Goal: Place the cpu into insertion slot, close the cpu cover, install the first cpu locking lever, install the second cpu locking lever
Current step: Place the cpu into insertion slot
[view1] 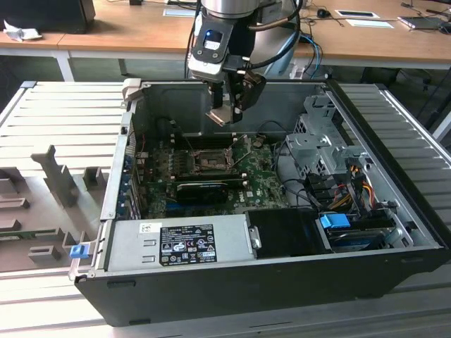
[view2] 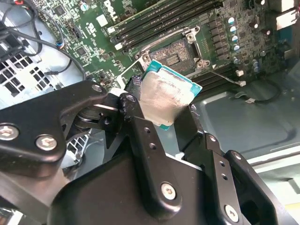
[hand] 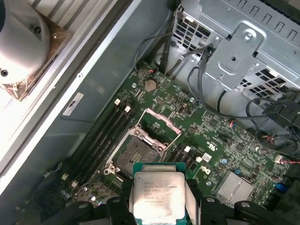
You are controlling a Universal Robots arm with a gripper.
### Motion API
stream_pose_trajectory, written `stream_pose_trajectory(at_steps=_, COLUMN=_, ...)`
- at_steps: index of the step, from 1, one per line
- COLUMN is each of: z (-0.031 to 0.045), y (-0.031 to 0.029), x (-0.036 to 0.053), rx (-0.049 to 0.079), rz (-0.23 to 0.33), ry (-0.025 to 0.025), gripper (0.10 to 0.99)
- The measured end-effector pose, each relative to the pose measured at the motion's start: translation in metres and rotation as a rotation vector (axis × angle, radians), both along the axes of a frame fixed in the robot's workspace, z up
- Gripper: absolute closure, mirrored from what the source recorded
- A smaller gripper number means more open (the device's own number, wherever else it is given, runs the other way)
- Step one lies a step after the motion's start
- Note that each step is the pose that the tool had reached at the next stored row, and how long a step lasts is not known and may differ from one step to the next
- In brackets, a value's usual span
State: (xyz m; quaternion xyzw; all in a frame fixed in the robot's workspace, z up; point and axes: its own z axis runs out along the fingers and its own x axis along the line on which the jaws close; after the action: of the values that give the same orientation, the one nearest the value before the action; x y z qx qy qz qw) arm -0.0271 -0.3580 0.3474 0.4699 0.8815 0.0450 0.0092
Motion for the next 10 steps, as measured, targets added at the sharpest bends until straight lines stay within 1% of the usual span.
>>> stream_pose_trajectory(at_steps=7, z=-0.0005, y=0.0, x=0.0, rx=0.0, rz=-0.055, ry=0.0, gripper=0.557)
stream_pose_trajectory(at_steps=10, z=-0.0036, y=0.0, x=0.0, rx=-0.001, rz=-0.091, ry=-0.0001, gripper=0.557)
